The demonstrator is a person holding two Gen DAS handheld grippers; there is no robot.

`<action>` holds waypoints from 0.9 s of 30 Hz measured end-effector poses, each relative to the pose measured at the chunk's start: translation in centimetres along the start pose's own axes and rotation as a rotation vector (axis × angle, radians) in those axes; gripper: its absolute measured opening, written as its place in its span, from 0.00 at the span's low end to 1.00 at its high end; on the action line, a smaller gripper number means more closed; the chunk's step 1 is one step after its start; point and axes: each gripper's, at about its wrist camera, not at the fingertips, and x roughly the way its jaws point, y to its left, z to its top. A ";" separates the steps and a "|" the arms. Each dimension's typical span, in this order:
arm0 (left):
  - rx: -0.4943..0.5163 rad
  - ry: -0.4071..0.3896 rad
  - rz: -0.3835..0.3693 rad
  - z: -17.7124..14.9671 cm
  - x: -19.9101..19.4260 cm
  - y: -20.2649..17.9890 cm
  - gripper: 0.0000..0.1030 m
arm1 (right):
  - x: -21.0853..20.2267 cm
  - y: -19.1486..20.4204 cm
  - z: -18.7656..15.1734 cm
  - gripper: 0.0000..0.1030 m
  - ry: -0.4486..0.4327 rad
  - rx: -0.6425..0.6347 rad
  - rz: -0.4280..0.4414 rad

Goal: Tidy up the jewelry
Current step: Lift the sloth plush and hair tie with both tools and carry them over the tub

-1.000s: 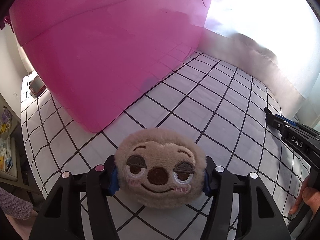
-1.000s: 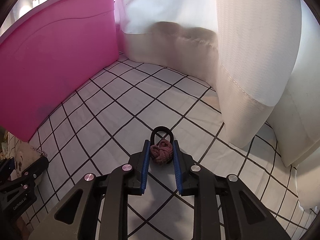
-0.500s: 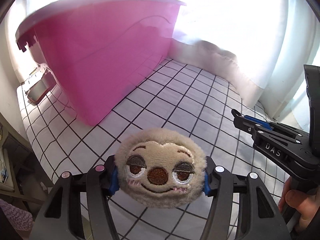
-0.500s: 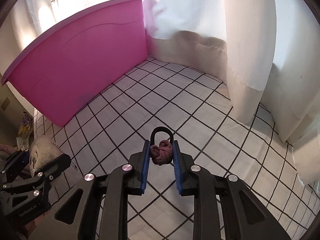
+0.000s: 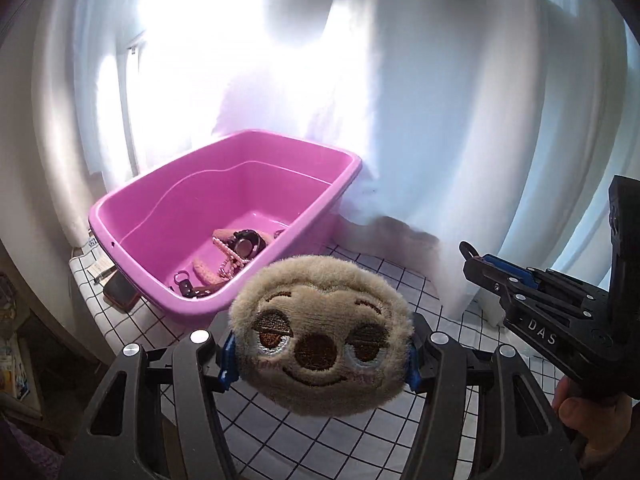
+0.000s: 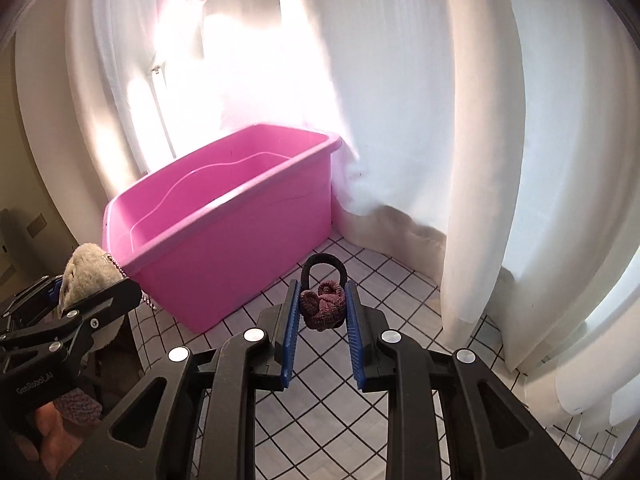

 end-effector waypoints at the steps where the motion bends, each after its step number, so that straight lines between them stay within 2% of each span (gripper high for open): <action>1: -0.004 -0.015 0.011 0.9 -0.2 0.5 0.57 | -0.3 0.5 1.0 0.21 -0.017 -0.007 0.009; 8: -0.005 -0.108 0.088 6.2 -1.3 3.9 0.57 | -0.2 4.2 7.3 0.21 -0.095 -0.062 0.070; 12: -0.017 -0.123 0.122 8.2 -0.5 6.0 0.57 | 1.6 6.5 10.1 0.21 -0.099 -0.088 0.098; 19: -0.046 -0.050 0.152 9.7 3.0 9.8 0.57 | 7.6 9.7 12.4 0.21 -0.012 -0.108 0.143; 27: -0.090 0.117 0.175 9.2 9.1 13.1 0.60 | 14.9 12.0 13.3 0.21 0.144 -0.095 0.150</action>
